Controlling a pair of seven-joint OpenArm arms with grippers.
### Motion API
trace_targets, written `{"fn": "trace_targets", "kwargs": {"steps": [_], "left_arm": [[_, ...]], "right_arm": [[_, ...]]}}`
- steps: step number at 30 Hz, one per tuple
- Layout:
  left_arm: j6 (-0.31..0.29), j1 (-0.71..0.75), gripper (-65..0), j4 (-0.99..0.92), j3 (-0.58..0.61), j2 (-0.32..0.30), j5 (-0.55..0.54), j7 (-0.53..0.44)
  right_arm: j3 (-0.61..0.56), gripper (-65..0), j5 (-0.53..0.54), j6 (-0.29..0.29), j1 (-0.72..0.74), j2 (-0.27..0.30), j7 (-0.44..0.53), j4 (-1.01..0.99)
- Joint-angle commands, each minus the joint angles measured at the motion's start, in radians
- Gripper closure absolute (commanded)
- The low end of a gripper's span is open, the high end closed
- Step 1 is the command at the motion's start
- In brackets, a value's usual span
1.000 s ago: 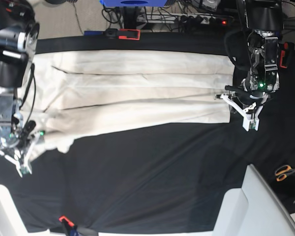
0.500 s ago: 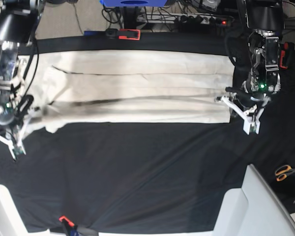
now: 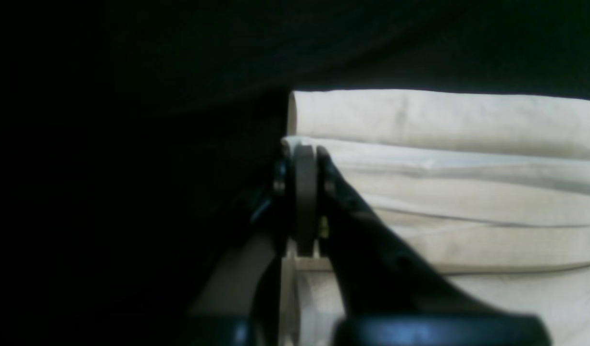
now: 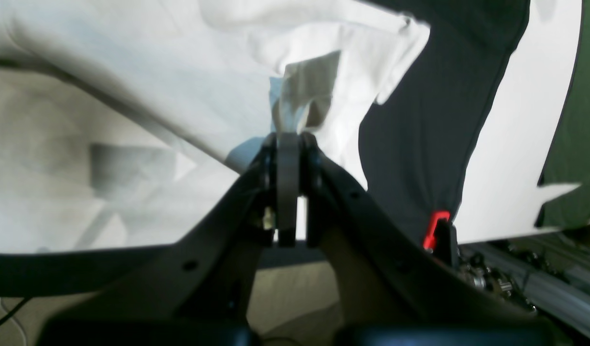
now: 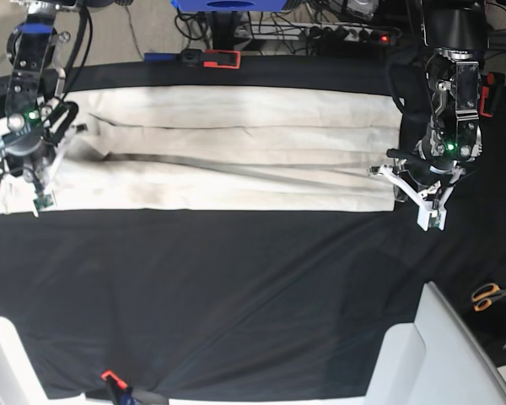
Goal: Fold the T-shirt properly
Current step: 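Tuck the loose sleeve flap under with the right gripper, then hold the shirt ends with both grippers and straighten the folded strip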
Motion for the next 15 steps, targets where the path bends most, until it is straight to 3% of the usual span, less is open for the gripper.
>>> {"fn": "trace_targets", "kwargs": {"steps": [1, 15], "left_arm": [[0.003, -0.012, 0.0, 0.012, -0.003, -0.015, 0.0, -0.016], [0.003, 0.042, 0.0, 0.022, -0.003, -0.017, 0.0, -0.016]], "right_arm": [[0.004, 0.0, -0.009, -0.003, -0.004, -0.002, 0.009, 0.027], [0.008, 0.0, -0.01, -0.005, -0.044, -0.01, 0.01, 0.038]]}}
